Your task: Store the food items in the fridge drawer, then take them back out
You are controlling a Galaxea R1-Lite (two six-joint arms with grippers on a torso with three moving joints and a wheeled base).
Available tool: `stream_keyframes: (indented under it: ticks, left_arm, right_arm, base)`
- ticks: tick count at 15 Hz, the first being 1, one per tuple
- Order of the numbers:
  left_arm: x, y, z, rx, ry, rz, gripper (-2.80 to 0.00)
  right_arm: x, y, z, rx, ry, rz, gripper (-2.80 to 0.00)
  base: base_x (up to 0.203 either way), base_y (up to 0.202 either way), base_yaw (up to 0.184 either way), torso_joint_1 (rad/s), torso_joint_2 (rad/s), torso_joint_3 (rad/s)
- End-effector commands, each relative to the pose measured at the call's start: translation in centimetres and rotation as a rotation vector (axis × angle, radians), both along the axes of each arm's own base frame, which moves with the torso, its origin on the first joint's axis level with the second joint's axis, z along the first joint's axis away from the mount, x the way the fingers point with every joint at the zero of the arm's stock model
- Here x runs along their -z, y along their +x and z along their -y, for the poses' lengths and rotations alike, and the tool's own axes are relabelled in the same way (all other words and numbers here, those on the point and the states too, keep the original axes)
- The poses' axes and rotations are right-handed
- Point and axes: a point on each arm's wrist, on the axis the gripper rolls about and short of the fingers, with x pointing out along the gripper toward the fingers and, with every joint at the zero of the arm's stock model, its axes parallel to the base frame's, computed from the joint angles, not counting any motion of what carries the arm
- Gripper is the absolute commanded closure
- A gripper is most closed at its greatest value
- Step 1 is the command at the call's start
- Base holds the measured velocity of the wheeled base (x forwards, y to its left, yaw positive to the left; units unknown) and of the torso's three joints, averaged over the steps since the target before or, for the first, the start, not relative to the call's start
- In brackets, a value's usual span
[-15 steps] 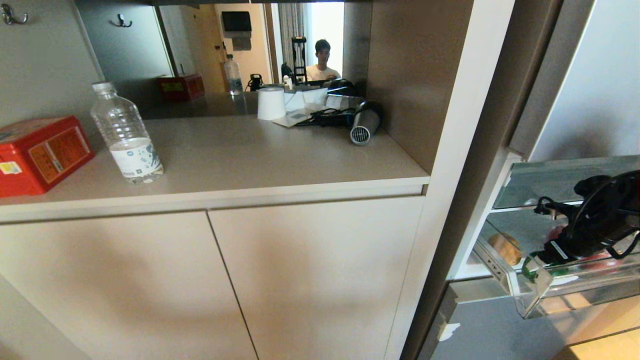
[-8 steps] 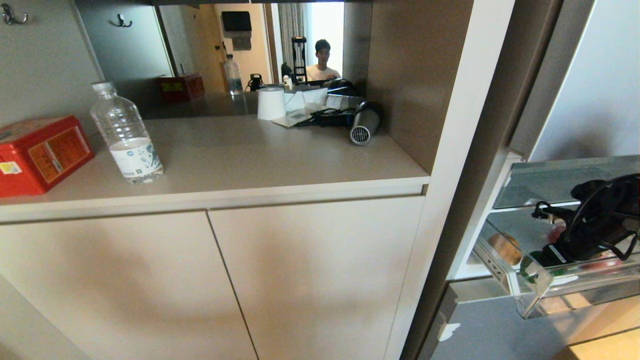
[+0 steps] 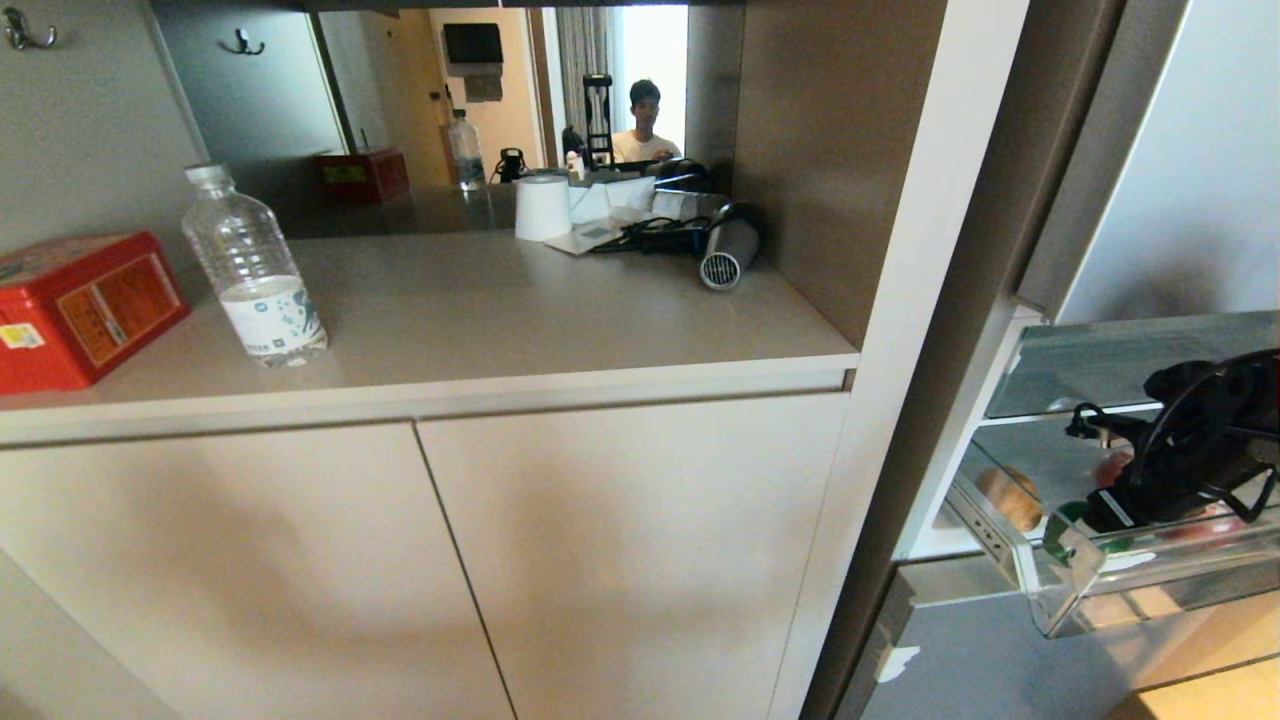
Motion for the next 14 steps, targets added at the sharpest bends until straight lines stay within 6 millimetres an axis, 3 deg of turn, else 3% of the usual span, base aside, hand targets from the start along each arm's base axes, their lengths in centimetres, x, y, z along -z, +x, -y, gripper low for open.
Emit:
stream_keyframes:
  ticks: [1, 5, 9, 14]
  left_arm:
    - [0.0, 0.0, 0.0, 0.000, 0.000, -0.002, 0.00]
    - [0.0, 0.0, 0.0, 0.000, 0.000, -0.001, 0.00]
    - [0.0, 0.0, 0.0, 0.000, 0.000, -0.002, 0.00]
    - [0.0, 0.0, 0.0, 0.000, 0.000, -0.001, 0.00]
  right_arm:
    - [0.1, -0.1, 0.0, -0.003, 0.004, -0.009, 0.00]
    - [-0.1, -0.2, -0.1, -0.003, 0.006, -0.004, 0.00]
    - [-2.3, -1.0, -0.5, -0.002, -0.007, 0.039, 0.00]
    - [-3.4, -1.8, -0.8, 0.002, -0.012, 0.051, 0.00]
  base:
    - [0.000, 0.000, 0.000, 0.000, 0.00, 0.000]
    - [0.000, 0.000, 0.000, 0.000, 0.00, 0.000]
    - [0.000, 0.000, 0.000, 0.000, 0.00, 0.000]
    - [0.000, 0.000, 0.000, 0.000, 0.00, 0.000]
